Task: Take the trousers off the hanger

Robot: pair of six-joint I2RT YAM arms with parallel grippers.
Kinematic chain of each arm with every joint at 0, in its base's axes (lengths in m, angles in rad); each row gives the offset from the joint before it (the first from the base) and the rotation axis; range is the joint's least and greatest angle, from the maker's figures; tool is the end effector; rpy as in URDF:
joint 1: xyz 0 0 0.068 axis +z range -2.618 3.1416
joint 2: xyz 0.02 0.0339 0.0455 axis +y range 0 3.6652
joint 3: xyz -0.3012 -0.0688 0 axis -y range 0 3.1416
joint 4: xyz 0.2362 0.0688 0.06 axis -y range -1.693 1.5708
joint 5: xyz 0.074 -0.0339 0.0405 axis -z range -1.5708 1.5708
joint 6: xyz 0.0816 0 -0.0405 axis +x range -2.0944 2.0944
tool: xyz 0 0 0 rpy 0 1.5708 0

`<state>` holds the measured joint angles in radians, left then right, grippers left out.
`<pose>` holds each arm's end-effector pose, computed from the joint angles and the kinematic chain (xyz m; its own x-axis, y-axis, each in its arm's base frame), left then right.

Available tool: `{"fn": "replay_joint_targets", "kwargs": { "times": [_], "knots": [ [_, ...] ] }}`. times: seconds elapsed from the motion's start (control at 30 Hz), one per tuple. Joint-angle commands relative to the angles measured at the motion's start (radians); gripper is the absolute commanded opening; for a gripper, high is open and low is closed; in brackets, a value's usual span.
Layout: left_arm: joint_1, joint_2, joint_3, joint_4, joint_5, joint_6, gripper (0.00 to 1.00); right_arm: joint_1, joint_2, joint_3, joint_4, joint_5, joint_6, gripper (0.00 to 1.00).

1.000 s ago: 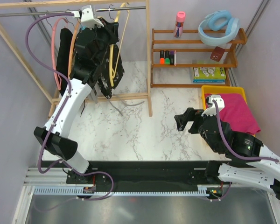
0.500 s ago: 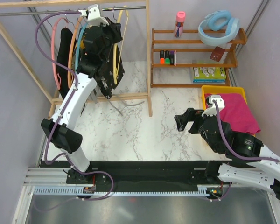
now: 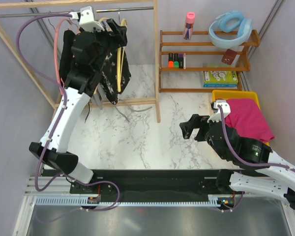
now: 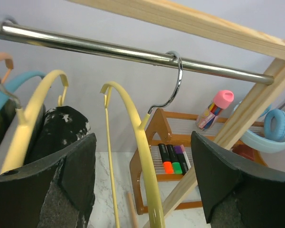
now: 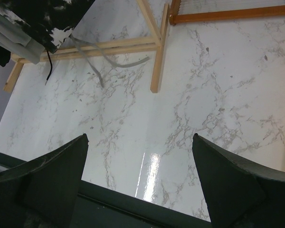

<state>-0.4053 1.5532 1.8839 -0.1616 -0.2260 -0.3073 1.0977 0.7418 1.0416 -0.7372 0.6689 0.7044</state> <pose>0.3472 -0.1291 0.5739 0.0926 -0.3605 -0.9282 0.2196 0.9166 -0.3341 0.1047 0.0935 0.3856 -0.4335 0.2680 -0.8604 -0.2121 0.8976 0.3865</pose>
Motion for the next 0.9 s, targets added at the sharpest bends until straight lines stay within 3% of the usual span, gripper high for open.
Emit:
{"fn": "replay_joint_targets", "kwargs": {
  "times": [0.0,0.2,0.37,0.47,0.6,0.73,0.87],
  "knots": [
    [0.003,-0.087,0.02,-0.076,0.001,0.077,0.87,0.005,-0.005,-0.005,0.032,-0.014,0.017,0.98],
    [0.003,-0.226,-0.011,-0.173,0.034,0.076,0.9,0.005,-0.024,-0.023,0.032,-0.015,0.04,0.98],
    [0.002,-0.426,-0.118,-0.253,0.221,-0.001,0.92,0.004,-0.079,-0.113,0.074,-0.002,0.096,0.98],
    [0.002,-0.604,-0.328,-0.237,0.368,-0.085,0.94,0.005,-0.151,-0.204,0.116,0.017,0.154,0.98],
    [0.003,-0.871,-0.753,-0.136,0.59,-0.251,0.96,0.005,-0.297,-0.394,0.197,0.031,0.222,0.98],
    [0.002,-1.132,-1.066,-0.038,0.727,-0.398,0.97,0.005,-0.48,-0.54,0.222,0.04,0.328,0.98],
    [0.002,-1.413,-1.32,0.017,0.79,-0.535,0.98,0.005,-0.559,-0.65,0.191,0.043,0.414,0.98]
  ]
}}
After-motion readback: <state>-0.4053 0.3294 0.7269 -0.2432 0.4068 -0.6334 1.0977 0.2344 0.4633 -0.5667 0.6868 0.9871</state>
